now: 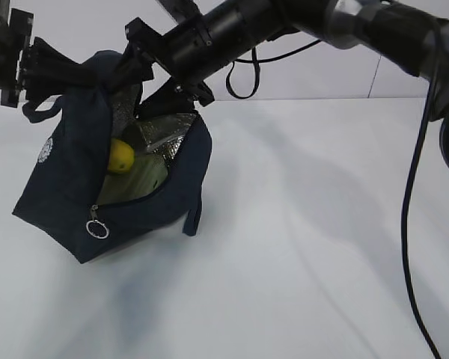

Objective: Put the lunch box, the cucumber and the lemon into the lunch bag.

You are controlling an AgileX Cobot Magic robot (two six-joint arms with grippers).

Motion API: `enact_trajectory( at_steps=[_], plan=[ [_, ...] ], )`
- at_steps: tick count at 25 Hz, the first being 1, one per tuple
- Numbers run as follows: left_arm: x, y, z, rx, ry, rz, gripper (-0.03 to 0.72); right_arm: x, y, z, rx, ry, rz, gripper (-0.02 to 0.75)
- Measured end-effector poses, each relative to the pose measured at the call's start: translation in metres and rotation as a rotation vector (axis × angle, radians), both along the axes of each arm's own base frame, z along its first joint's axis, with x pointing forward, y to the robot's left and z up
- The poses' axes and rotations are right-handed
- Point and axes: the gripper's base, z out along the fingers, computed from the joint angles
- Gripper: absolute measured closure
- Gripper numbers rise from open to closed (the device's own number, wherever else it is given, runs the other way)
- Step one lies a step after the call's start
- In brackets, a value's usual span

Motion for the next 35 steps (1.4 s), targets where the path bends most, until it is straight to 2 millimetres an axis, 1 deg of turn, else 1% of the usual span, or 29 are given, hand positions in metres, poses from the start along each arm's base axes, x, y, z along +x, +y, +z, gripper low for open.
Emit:
enact_trajectory(
  at_steps=[2,8,10,14,17,22,25,31,35],
  plan=[
    [0.000,0.000,0.000,0.000,0.000,0.000,0.697,0.002,-0.003,0.004,-0.054,-0.010,-0.033,0.220],
    [0.000,0.000,0.000,0.004,0.001,-0.004,0.697,0.005,-0.011,0.002,-0.176,-0.037,-0.081,0.222],
    [0.000,0.000,0.000,0.005,-0.001,-0.005,0.697,0.004,-0.013,0.007,-0.197,-0.043,-0.099,0.222],
    [0.000,0.002,0.000,0.005,-0.001,0.002,0.697,0.000,-0.021,0.026,-0.246,-0.097,-0.131,0.222],
    [0.000,0.008,-0.001,0.012,0.001,0.009,0.697,-0.002,-0.031,0.039,-0.330,-0.161,-0.172,0.222],
    [-0.001,0.017,-0.004,0.049,0.008,0.009,0.697,-0.005,-0.039,0.052,-0.398,-0.221,-0.197,0.222],
    [-0.002,0.017,-0.005,0.061,0.011,0.003,0.697,-0.007,-0.038,0.044,-0.462,-0.227,-0.187,0.222],
    [-0.003,0.019,-0.008,0.101,0.020,-0.012,0.697,-0.017,-0.028,0.003,-0.551,-0.118,-0.136,0.222],
    [-0.003,0.019,-0.009,0.112,0.023,-0.015,0.697,-0.022,-0.025,-0.012,-0.579,-0.038,-0.154,0.222]
  ],
)
